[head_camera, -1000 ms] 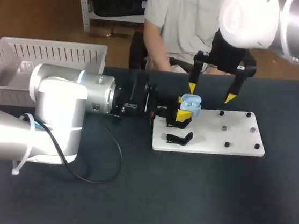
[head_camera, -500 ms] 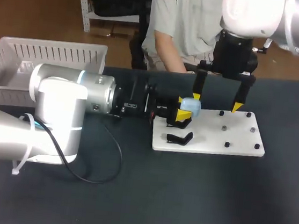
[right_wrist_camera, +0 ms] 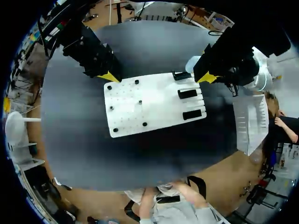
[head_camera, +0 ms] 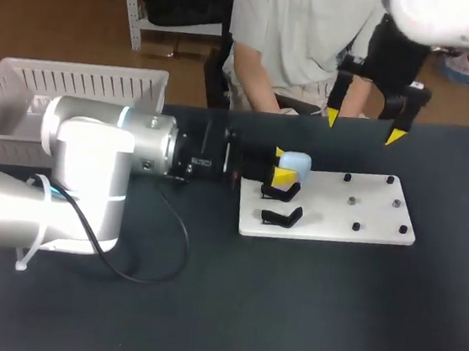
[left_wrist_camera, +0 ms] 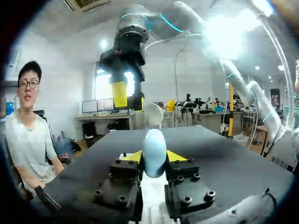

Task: Pick up each earbud case from the left stands, insert the matching earbuds, close the lid, and place the case in the box.

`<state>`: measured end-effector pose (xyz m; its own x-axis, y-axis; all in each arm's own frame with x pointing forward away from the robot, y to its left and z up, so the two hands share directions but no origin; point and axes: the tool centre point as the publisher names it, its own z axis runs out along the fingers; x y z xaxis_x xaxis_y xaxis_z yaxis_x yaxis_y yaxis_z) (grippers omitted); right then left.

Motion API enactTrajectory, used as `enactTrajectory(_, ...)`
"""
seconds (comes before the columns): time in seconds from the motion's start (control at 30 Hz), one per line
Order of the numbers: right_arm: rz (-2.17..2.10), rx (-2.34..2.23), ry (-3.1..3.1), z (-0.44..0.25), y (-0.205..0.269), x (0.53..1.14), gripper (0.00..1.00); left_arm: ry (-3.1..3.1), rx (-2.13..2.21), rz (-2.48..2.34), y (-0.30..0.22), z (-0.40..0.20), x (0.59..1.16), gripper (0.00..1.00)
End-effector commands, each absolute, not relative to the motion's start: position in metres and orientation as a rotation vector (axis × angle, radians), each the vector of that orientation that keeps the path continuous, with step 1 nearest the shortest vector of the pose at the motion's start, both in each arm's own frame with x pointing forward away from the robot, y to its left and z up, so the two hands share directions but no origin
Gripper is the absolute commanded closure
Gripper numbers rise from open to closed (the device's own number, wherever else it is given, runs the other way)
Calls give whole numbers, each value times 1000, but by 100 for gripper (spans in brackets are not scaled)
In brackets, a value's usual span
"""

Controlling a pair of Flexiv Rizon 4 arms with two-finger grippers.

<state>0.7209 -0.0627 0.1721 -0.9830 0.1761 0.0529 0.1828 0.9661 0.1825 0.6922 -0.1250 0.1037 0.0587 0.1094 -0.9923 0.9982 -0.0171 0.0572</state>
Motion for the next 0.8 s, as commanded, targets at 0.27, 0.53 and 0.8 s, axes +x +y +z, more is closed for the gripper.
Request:
enactTrajectory(0.27, -392, -348, -3283, 170, -77, 693, 0, 1438, 1272, -823, 8, 155, 712, 100)
enactTrajectory(0.53, -392, -348, -3283, 170, -77, 693, 0, 1712, 1029, -674, 120, 137, 764, 100)
enactTrajectory(0.8, -392, -348, -3283, 170, -77, 693, 0, 1920, 866, -467, 197, 107, 820, 100)
